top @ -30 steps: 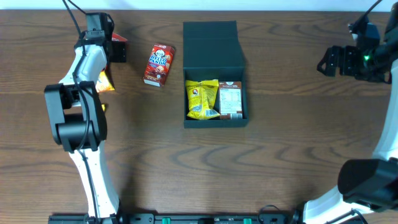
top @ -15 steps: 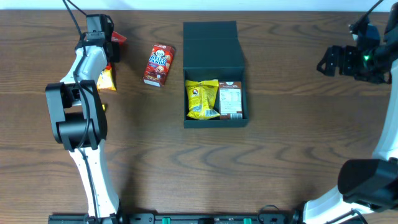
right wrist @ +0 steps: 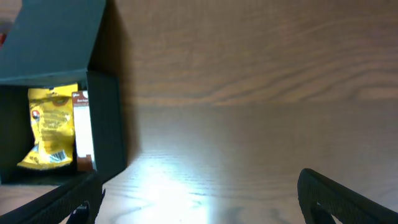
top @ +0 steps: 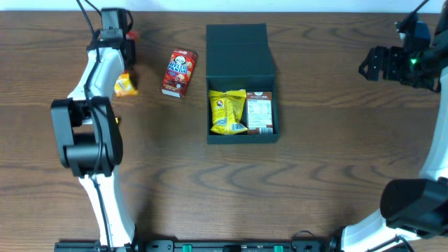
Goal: Pack container
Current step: 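Carry the Hacks bag over the black box and lower it in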
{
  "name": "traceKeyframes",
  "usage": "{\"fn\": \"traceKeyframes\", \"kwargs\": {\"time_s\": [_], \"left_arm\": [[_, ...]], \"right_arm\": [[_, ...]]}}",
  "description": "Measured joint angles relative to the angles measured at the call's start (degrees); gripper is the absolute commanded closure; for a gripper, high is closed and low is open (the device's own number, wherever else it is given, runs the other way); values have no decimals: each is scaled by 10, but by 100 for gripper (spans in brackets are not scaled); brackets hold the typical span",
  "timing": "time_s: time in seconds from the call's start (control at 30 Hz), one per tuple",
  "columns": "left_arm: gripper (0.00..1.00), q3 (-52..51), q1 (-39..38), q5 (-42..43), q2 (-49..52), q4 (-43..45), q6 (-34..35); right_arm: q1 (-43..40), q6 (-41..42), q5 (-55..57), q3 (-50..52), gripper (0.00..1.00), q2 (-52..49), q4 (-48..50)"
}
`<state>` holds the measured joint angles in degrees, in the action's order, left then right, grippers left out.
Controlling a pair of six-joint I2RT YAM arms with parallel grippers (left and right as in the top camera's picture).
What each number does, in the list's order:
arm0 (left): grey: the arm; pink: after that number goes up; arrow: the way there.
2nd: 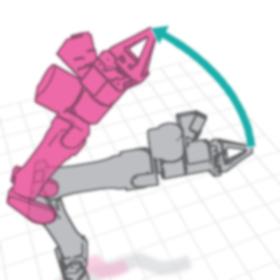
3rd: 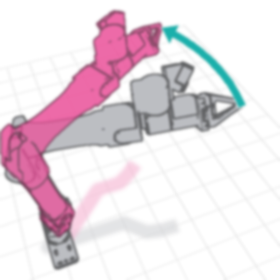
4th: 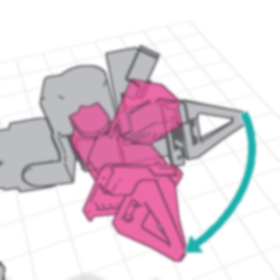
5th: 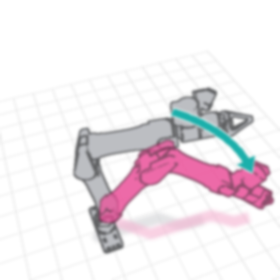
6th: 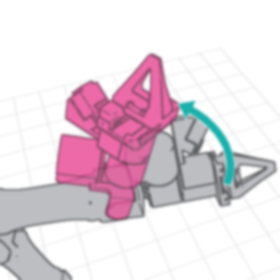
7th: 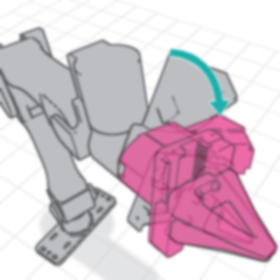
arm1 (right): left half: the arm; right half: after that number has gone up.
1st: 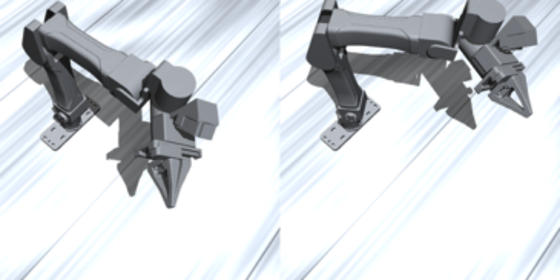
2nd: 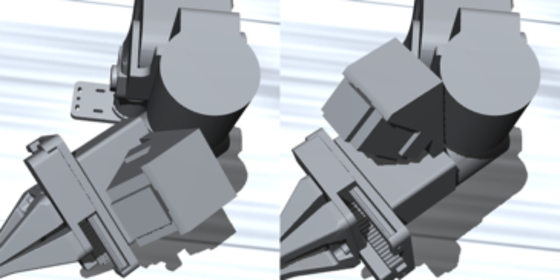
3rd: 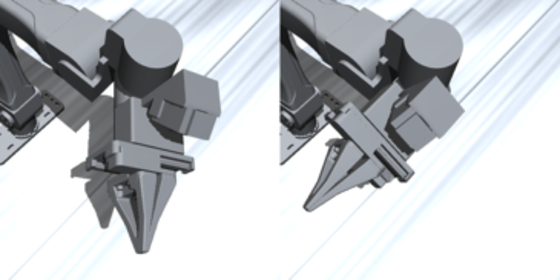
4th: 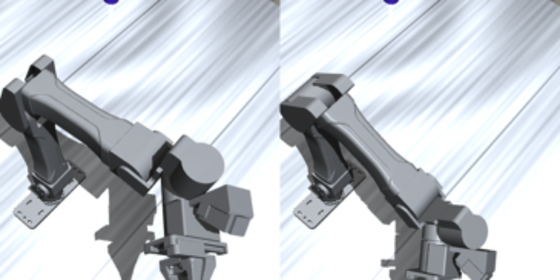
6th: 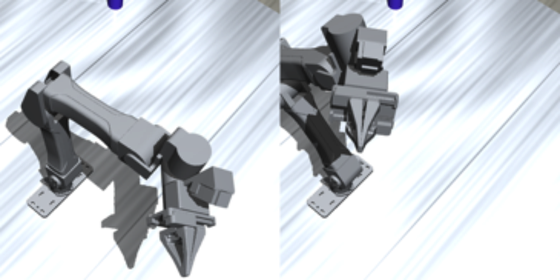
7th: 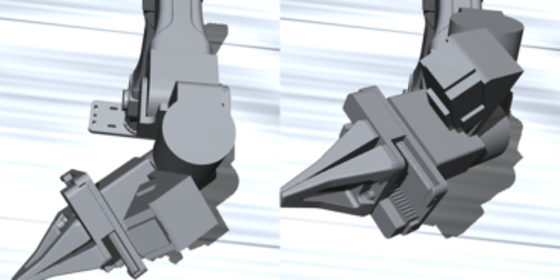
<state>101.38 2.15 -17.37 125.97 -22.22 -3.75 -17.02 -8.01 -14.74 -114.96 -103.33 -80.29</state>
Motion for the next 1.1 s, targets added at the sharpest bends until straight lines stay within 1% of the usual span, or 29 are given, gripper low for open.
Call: {"fn": "traceKeyframes", "kwargs": {"time_s": [0.17, 0.3, 0.43, 0.57, 0.63, 0.73, 0.8, 0.93, 1.1], "left_arm": [[94, 0, -34, -28, -103, -28, 43], [94, 0, -84, -38, -177, -94, 111], [94, 4, -151, -41, -205, -196, 231], [94, 3, -229, -40, -200, -305, 392], [94, 3, -278, -40, -193, -329, 474], [94, 3, -334, -40, -176, -324, 540], [94, 3, -363, -40, -160, -314, 563], [94, 3, -414, -40, -118, -301, 589], [94, 3, -435, -38, -66, -299, 597]], "right_arm": [[0, -1, 8, 0, 1, 0, 11], [0, -2, 29, 0, 1, 0, 12], [-4, -2, 41, 0, 1, 0, 16], [-24, 7, 44, 0, 1, 0, 33], [-48, 20, 46, 0, 1, 0, 48], [-78, 35, 48, 0, 1, 0, 59], [-92, 41, 47, 0, 1, 0, 60], [-110, 47, 34, 0, 1, 0, 60], [-120, 49, 15, 0, 1, 0, 60]]}}
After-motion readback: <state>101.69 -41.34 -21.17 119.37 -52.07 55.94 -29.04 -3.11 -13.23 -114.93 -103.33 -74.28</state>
